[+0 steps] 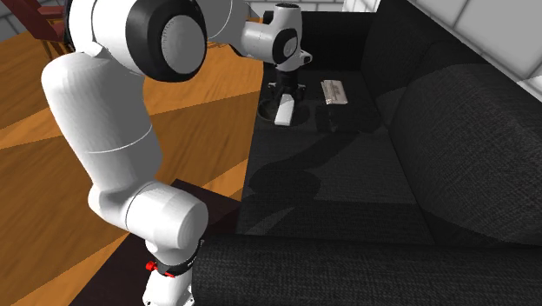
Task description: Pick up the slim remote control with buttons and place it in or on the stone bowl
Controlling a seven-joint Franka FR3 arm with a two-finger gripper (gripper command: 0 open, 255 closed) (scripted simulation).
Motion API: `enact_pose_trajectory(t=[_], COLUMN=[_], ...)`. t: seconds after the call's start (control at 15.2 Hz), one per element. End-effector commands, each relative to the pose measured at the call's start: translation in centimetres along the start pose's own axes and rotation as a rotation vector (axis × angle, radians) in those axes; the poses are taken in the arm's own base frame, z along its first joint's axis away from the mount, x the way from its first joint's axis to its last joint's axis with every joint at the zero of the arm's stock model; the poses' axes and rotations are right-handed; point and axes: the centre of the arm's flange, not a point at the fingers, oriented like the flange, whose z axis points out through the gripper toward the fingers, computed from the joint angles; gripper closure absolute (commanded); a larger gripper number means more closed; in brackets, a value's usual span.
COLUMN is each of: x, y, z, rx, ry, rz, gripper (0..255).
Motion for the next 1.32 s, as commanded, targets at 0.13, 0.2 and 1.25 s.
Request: enact_pose_trajectory(t=[0.13,0.2,1.25], x=[4.7,5.9,12.8], y=[-2.1,-2.7,-6.2], z=[-0.1,-0.1,5.1], rx=[0.000,0.000,0.000], ry=[0.000,0.000,0.000], rz=[0.001,0.001,0.001], gripper=[255,255,255])
